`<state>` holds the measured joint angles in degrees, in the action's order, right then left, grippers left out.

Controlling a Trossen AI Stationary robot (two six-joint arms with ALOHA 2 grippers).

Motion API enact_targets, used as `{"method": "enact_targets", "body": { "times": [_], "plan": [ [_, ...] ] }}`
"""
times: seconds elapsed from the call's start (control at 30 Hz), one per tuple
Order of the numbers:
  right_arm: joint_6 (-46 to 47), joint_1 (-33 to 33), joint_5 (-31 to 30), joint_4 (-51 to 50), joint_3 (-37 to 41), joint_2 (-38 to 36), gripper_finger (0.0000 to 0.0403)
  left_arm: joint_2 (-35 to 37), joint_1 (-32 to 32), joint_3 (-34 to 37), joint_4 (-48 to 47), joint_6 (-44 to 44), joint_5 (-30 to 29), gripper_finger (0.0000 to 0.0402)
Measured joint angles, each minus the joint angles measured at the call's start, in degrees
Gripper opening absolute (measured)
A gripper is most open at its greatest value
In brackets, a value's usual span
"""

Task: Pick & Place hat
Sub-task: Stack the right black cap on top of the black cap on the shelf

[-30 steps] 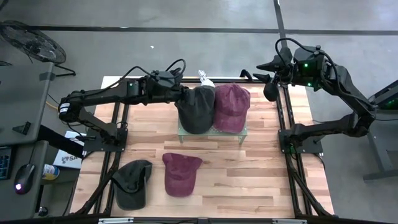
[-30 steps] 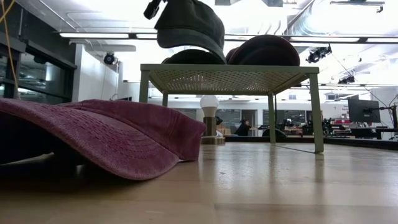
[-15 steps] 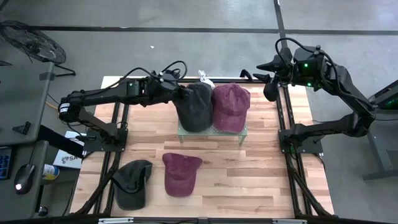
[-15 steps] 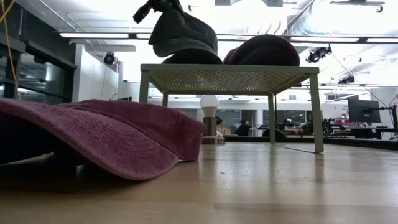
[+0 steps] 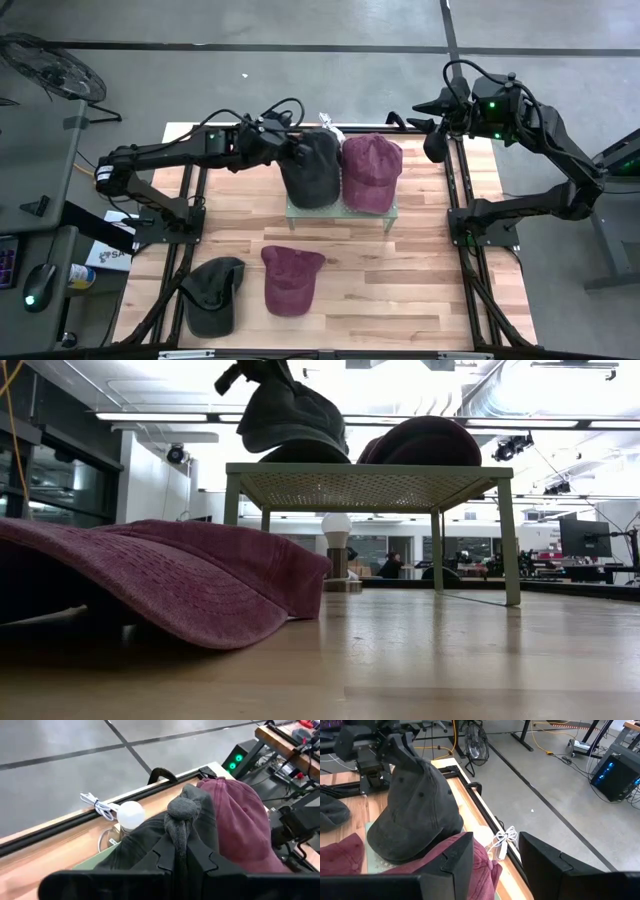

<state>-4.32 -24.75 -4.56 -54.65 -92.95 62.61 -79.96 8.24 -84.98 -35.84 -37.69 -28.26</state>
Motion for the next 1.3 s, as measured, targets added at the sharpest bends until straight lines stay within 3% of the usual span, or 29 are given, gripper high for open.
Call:
{"method": "enact_targets", "body": {
  "times": [0.33, 0.7, 1.07, 1.3],
  "plan": [
    [1.27, 0.02, 0.33, -0.02, 0.02, 0.0, 0.0151, -5.76, 0.01, -0.01, -0.31, 0.39, 0.64, 0.0016],
    [1.53, 0.02, 0.87, -1.43, 0.02, 0.0, 0.0151, -6.38, -0.01, -1.03, -0.36, 4.07, -4.56, 0.0026],
    [1.43, 0.02, 0.87, -2.56, 0.02, 0.0, 0.015, -6.36, -0.01, -5.06, -3.12, 8.97, -0.52, 0.0158],
    [1.31, 0.02, 0.87, -2.56, 0.02, 0.0, 0.0151, -5.89, -0.01, -5.12, -3.38, 10.99, -0.56, 0.0201]
  ]
}}
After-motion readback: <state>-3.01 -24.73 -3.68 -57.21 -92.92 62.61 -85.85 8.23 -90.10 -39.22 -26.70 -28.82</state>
